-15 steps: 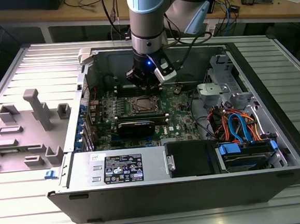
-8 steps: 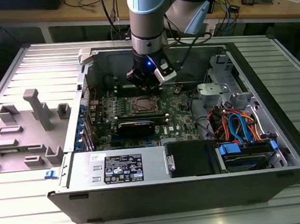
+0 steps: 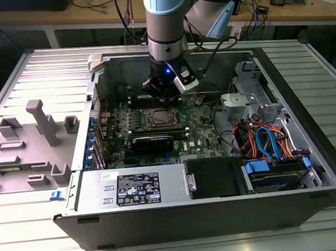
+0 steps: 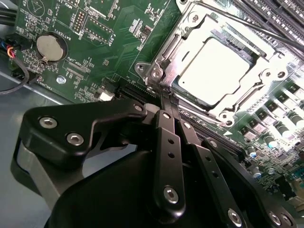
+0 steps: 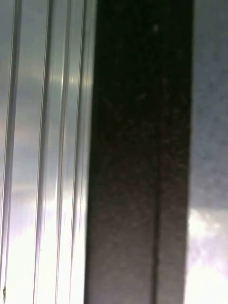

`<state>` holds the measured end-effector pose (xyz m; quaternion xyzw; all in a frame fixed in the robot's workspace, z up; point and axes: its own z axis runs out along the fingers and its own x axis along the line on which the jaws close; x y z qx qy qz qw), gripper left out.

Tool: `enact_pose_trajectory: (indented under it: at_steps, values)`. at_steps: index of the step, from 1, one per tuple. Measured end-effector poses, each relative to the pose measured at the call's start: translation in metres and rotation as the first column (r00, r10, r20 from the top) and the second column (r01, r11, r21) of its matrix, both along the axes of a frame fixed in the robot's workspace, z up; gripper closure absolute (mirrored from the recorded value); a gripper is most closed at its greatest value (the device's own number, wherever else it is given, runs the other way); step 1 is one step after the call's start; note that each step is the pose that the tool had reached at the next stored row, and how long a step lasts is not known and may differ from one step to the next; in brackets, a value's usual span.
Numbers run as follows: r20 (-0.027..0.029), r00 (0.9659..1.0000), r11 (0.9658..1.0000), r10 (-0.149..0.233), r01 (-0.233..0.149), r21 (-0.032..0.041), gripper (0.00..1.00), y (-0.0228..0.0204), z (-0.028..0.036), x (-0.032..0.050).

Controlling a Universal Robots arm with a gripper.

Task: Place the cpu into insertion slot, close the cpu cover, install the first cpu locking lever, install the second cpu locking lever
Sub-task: 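Install the first cpu locking lever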

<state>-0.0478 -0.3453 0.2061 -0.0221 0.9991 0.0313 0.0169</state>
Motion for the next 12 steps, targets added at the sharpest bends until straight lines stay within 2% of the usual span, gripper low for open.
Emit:
enact_pose_trajectory:
  at_steps: [8,12]
  values:
    - [-0.0001,1.0,0.9999,0.0,0.0,-0.0101,0.89,0.0,-0.0019,0.0001]
    - [0.0001,1.0,0.9999,0.0,0.0,-0.0124,0.89,0.0,-0.0034,0.0003]
